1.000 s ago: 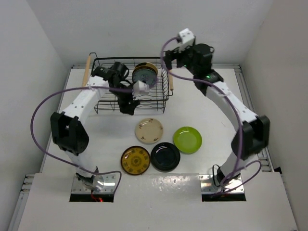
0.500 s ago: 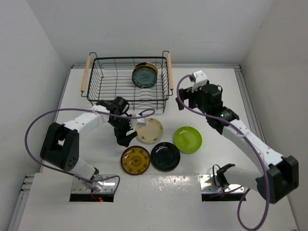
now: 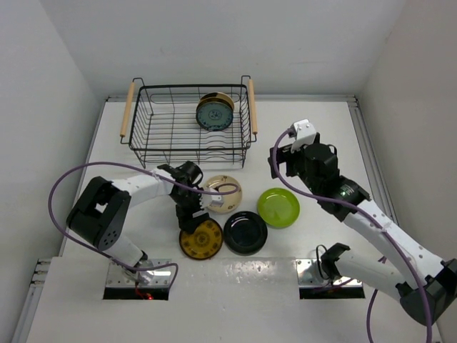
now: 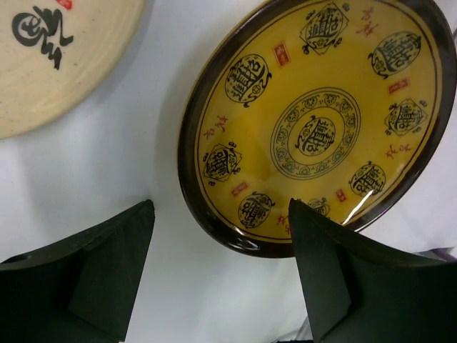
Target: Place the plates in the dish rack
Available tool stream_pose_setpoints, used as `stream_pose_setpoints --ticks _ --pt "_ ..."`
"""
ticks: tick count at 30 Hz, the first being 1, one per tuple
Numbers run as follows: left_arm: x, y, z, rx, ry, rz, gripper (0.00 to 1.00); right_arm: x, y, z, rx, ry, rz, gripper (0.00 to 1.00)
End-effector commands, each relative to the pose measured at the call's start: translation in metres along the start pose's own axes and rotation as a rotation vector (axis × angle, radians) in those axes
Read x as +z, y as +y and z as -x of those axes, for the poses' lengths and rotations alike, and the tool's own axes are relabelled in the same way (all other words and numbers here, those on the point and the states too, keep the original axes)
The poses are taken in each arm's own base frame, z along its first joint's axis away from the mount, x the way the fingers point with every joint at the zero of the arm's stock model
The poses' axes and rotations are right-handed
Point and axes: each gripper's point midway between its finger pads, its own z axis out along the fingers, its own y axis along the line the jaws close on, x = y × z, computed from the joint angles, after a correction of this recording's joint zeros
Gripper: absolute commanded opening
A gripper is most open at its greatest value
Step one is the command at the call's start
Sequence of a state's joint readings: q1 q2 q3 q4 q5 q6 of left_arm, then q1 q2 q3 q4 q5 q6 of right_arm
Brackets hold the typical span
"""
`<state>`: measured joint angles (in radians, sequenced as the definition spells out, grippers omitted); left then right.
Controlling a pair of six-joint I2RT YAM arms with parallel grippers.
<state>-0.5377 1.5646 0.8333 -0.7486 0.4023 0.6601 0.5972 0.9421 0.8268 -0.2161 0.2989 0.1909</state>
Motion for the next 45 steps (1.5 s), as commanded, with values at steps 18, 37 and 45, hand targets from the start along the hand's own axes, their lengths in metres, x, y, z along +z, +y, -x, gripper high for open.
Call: stream_pose_setpoints --ticks 18,37,45 --pt "-0.012 -0.005 0.001 0.030 0.050 0.039 0.00 -0.017 -0.011 0.005 -0.095 -0.046 -0.057 0.97" --pt "-0.306 0.038 0.188 0.199 -0.379 0.695 0.00 0.032 0.006 0.045 -0.090 -0.135 0.111 0.99" --pt "-0.423 0.147 0.240 0.245 -0.485 1.276 0.00 0.069 -0.061 0.052 0.066 -0.174 -0.011 0.99"
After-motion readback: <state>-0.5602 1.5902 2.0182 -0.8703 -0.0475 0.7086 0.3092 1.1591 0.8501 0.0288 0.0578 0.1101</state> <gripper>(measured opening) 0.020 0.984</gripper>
